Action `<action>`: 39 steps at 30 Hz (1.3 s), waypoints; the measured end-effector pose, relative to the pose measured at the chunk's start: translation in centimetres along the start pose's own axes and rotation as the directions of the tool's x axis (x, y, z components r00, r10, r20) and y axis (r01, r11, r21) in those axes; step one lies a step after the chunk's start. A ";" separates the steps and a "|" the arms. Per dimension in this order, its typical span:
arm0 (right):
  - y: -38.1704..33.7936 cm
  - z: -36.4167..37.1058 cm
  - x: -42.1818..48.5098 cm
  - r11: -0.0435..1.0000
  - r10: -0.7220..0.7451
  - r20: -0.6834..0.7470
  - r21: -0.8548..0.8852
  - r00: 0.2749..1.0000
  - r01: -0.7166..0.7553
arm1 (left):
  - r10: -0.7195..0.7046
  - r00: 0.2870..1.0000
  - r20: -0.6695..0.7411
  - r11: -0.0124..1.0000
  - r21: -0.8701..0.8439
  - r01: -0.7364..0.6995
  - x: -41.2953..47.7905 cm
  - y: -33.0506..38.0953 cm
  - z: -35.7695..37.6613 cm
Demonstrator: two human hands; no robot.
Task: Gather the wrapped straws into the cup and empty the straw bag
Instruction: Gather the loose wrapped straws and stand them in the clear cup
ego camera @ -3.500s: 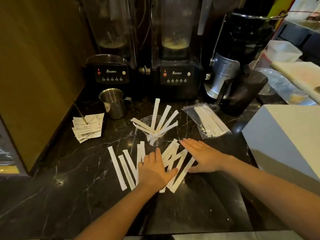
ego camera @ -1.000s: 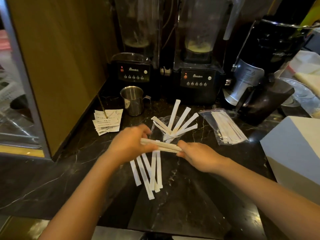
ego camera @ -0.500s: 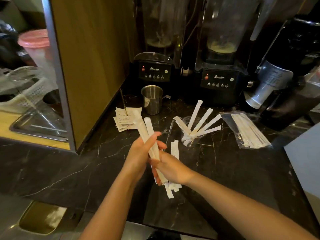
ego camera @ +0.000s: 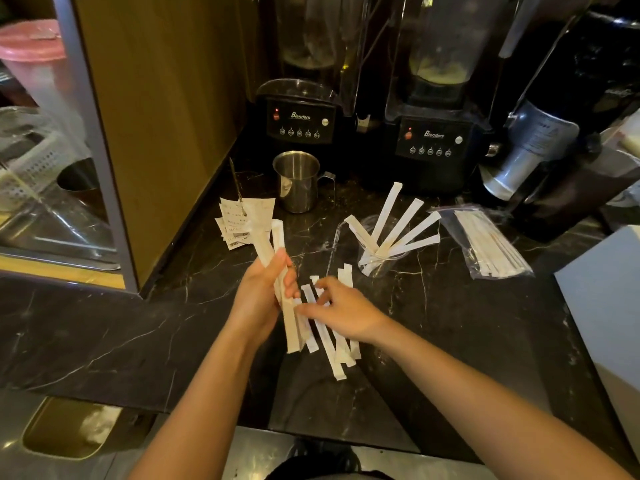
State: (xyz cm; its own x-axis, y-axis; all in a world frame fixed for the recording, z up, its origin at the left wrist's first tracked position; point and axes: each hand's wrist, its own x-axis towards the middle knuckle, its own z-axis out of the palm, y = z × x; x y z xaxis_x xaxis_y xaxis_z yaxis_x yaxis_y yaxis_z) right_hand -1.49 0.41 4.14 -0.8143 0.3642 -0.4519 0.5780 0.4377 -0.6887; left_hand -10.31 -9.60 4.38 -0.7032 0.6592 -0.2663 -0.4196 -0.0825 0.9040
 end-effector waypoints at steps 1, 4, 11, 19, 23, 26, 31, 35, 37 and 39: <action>0.5 -0.3 0.3 0.994 0.049 -0.089 -0.095 0.995 -0.057 | -0.014 1.000 -0.007 1.000 0.006 0.014 0.0 -0.2 -0.1; 1.8 -0.7 1.0 0.915 0.185 -0.224 -0.317 0.957 -0.251 | -0.054 0.997 -0.059 0.998 0.005 0.055 -0.1 -0.5 -0.6; 1.9 0.9 2.8 0.829 0.303 -0.245 -0.408 0.921 -0.382 | -0.085 0.992 -0.090 0.996 0.025 0.087 -0.3 -0.9 -1.8; 0.2 3.1 3.7 0.870 0.231 -0.259 -0.377 0.938 -0.319 | -0.114 0.985 -0.127 0.992 0.038 0.120 -0.4 -1.5 -2.6; -0.5 4.0 3.9 0.860 0.130 -0.260 -0.451 0.957 -0.240 | -0.120 0.982 -0.144 0.991 0.048 0.128 -0.5 -1.5 -3.0; -0.7 4.2 3.9 0.864 0.097 -0.238 -0.462 0.966 -0.200 | -0.125 0.981 -0.148 0.990 0.045 0.133 -0.6 -1.4 -3.3; -0.5 4.0 3.7 0.858 0.086 -0.207 -0.481 0.974 -0.178 | -0.126 0.983 -0.131 0.991 0.035 0.132 -0.6 -1.5 -3.6; -0.1 3.3 3.4 0.862 0.093 -0.213 -0.471 0.973 -0.185 | -0.135 0.983 -0.125 0.989 0.041 0.141 -0.4 -1.7 -3.3; 0.1 3.0 3.3 0.864 0.110 -0.229 -0.460 0.967 -0.207 | -0.138 0.982 -0.125 0.988 0.048 0.145 -0.3 -1.8 -3.2; 0.2 2.8 3.3 0.868 0.127 -0.245 -0.442 0.961 -0.227 | -0.141 0.982 -0.122 0.987 0.054 0.149 -0.3 -1.9 -3.0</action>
State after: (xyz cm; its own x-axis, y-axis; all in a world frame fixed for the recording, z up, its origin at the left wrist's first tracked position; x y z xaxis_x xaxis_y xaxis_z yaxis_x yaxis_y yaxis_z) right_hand -4.18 -0.59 0.91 -0.6961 0.6070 -0.3834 0.7102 0.6602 -0.2444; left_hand -11.02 -11.85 1.72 -0.7015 0.5681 -0.4302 -0.4878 0.0574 0.8711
